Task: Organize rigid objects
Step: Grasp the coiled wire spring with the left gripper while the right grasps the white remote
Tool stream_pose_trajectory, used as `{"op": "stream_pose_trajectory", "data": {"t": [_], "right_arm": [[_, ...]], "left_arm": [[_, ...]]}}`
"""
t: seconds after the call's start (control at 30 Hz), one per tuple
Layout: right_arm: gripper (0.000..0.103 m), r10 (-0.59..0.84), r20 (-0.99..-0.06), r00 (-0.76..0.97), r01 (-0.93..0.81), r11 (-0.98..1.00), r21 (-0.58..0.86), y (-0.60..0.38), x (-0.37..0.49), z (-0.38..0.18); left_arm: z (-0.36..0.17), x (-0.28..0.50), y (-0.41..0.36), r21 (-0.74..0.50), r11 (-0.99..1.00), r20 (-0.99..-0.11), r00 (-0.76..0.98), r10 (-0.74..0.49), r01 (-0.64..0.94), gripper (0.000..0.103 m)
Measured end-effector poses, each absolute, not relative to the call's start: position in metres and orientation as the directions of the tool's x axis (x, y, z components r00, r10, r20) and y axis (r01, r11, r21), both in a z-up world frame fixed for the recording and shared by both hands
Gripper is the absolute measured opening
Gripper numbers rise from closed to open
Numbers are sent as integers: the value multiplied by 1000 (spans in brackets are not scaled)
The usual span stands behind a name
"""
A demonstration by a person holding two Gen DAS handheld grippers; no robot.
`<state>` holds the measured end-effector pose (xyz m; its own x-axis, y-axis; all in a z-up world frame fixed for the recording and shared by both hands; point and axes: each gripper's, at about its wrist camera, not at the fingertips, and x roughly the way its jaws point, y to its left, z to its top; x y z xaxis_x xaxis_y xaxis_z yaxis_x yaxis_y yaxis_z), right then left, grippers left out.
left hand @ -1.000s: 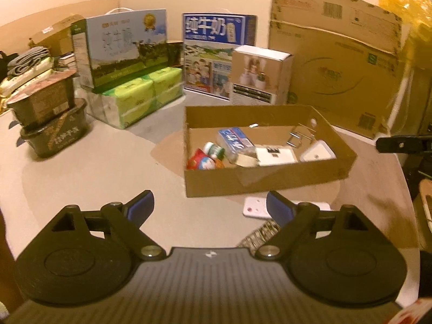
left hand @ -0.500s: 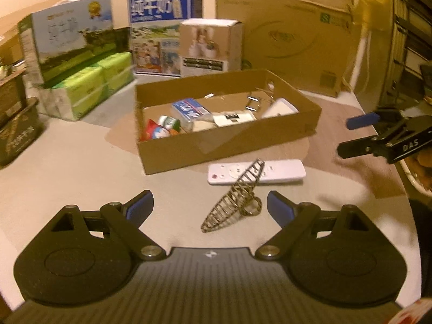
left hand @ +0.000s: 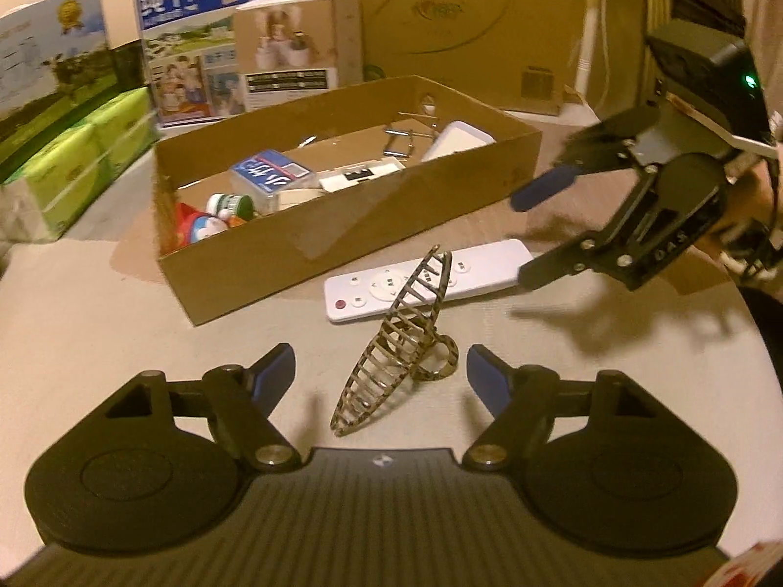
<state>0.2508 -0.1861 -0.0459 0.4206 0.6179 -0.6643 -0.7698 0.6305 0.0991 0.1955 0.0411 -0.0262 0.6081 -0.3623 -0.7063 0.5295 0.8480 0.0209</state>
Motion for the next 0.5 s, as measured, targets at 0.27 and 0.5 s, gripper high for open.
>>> {"op": "stream_pose_trajectory", "data": {"t": [0.27,0.5], "right_arm": [[63,652,-685,326,-840,532,107,-165,266,-61],[54,651,-697,299,-853,510,110,-156,273,-67]], "left_arm": [[-38,216,37,-8,780,-720,537,-439,626,54],[-41,222,35,-33,738,-723,494,-483,674,40]]}}
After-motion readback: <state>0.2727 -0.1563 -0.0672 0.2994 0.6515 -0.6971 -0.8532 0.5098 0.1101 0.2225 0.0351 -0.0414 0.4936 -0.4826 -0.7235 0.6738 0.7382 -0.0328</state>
